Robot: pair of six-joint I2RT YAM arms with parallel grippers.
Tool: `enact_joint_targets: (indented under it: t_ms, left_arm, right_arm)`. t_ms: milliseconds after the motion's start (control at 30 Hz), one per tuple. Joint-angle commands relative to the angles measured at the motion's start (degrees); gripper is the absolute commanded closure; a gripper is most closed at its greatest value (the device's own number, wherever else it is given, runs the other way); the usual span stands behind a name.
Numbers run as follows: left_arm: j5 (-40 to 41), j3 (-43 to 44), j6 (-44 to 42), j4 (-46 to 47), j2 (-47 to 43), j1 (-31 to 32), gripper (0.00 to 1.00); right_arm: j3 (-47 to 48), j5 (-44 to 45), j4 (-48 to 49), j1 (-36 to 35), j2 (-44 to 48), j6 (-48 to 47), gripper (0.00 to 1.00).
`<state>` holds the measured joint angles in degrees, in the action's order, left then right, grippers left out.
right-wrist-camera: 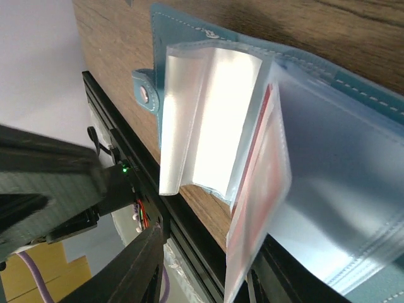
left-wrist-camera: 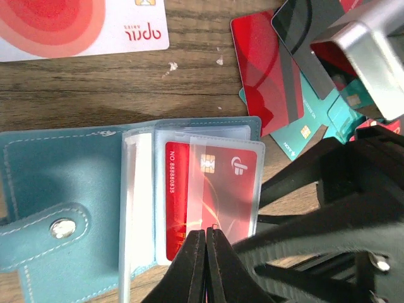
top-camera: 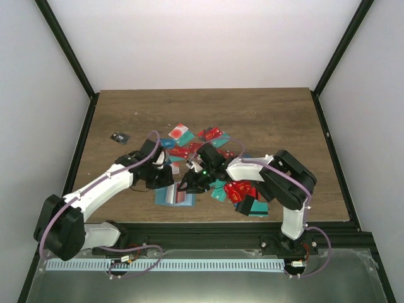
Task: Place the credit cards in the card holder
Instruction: Insert the credit card into the card holder.
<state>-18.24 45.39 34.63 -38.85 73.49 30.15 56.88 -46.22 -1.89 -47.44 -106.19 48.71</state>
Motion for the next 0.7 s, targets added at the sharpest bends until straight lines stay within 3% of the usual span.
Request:
enact_joint_targets:
  t_ms: [0, 367, 667]
  left_arm:
    - [3.4, 3.0, 1.3, -5.8, -2.8, 0.0, 0.96]
    - [9.0, 6.8, 1.9, -13.2, -9.4, -1.6, 0.96]
    - [9.1, 4.7, 2.1, -15.5, -14.2, -2.6, 0.96]
  right_arm:
    - [2.8, -0.2, -1.2, -0.5, -1.4, -0.3, 0.61]
    - [18.3, -2.6, -5.1, -4.8, -10.5, -1.2, 0.59]
    - [27.6, -4.4, -8.3, -5.9, -15.0, -2.8, 0.56]
